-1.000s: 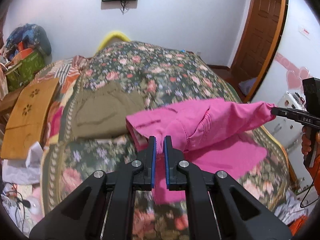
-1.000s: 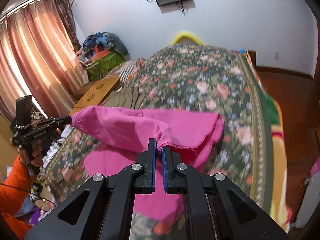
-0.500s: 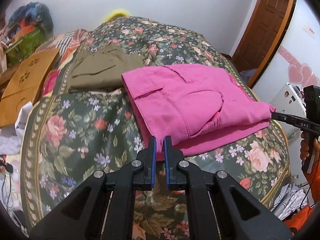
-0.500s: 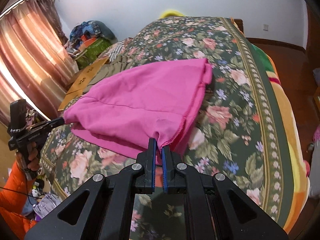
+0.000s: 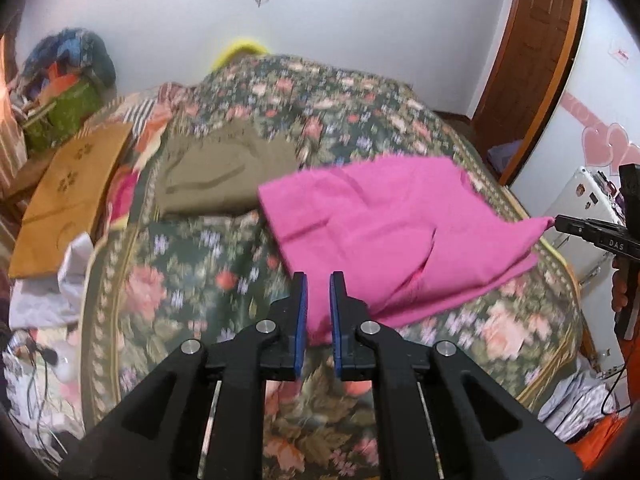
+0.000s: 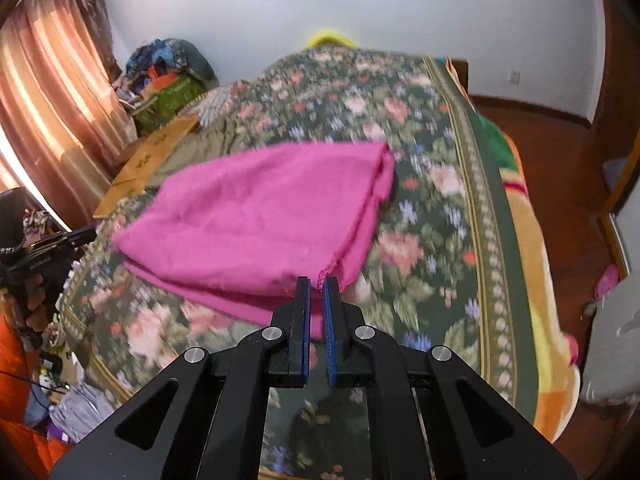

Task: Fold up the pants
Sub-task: 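Lift the waistband with both grippers and fold it over toward the hems, then lower the folded layer with both grippers and open them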

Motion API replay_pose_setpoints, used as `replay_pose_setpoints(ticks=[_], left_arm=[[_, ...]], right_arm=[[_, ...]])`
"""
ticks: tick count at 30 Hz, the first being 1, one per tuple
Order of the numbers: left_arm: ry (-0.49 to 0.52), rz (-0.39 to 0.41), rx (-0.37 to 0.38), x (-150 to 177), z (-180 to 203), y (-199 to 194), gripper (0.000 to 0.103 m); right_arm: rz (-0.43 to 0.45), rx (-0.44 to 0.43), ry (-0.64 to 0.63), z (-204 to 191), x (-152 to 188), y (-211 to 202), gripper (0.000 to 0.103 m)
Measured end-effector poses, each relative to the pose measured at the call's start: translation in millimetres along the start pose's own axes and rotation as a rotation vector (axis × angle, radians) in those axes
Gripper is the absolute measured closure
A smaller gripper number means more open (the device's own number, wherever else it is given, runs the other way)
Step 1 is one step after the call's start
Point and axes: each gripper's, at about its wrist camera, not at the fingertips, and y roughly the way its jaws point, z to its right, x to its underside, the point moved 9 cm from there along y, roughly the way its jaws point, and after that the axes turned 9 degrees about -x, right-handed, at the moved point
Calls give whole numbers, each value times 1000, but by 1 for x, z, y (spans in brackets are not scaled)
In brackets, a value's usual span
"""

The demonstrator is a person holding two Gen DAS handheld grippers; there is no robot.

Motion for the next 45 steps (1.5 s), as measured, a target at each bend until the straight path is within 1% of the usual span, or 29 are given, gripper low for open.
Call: replay_pose_setpoints(ticks=[3, 4, 7, 9, 11, 12, 13, 15, 17, 18, 19, 24, 27, 31, 34, 35, 37, 39, 42, 45], left_arm=[[22, 29, 26, -19, 20, 0, 82], [28, 32, 40, -23, 30, 3, 80], [40, 16, 77, -26, 52, 13, 80], [56, -5, 94, -22, 67, 23, 80], [71, -40, 116, -14, 80, 35, 80], [79, -57, 117, -9, 84, 41, 80], [92, -78, 111, -3, 89, 48, 80], [109, -97, 101, 7, 92, 54, 80], [116, -119, 97, 17, 93, 59, 79], [117, -127, 99, 21, 93, 61, 77], [117, -126, 99, 26, 92, 61, 76], [107, -114, 109, 33, 87, 60, 71], [90, -113, 124, 36, 86, 61, 70], [91, -120, 128, 33, 85, 58, 70], [92, -111, 109, 24, 76, 49, 69], [88, -104, 103, 20, 72, 47, 68], [65, -86, 100, 8, 60, 40, 60], [47, -56, 68, -7, 45, 35, 57], [26, -18, -4, -32, 18, 37, 57], [-19, -10, -35, -52, -7, 48, 57]], right_arm=[[44, -27, -10, -11, -18, -1, 86], [55, -36, -14, -16, -23, 2, 84], [63, -43, -18, -26, -28, 11, 84], [69, -49, -12, -32, -31, 14, 84], [99, -57, -18, -37, -35, 10, 83], [109, -63, -19, -39, -38, 9, 76], [111, -67, -16, -40, -39, 9, 67], [101, -74, -14, -40, -37, 16, 64], [59, -56, -29, -38, -30, 29, 64], [43, -47, -33, -37, -28, 33, 64], [15, -32, -31, -33, -20, 43, 64], [-110, -20, -3, -16, 15, 71, 64], [-102, -36, 10, -11, 26, 68, 61], [-123, -43, 13, -9, 30, 64, 61], [-150, -30, 4, -7, 27, 59, 61], [-148, -21, -1, -6, 25, 55, 61], [-130, -6, -9, -2, 16, 48, 61], [-99, 5, -11, 3, 5, 39, 61], [-42, 19, -12, 10, -17, 27, 61], [0, 36, -20, 18, -39, 24, 60]])
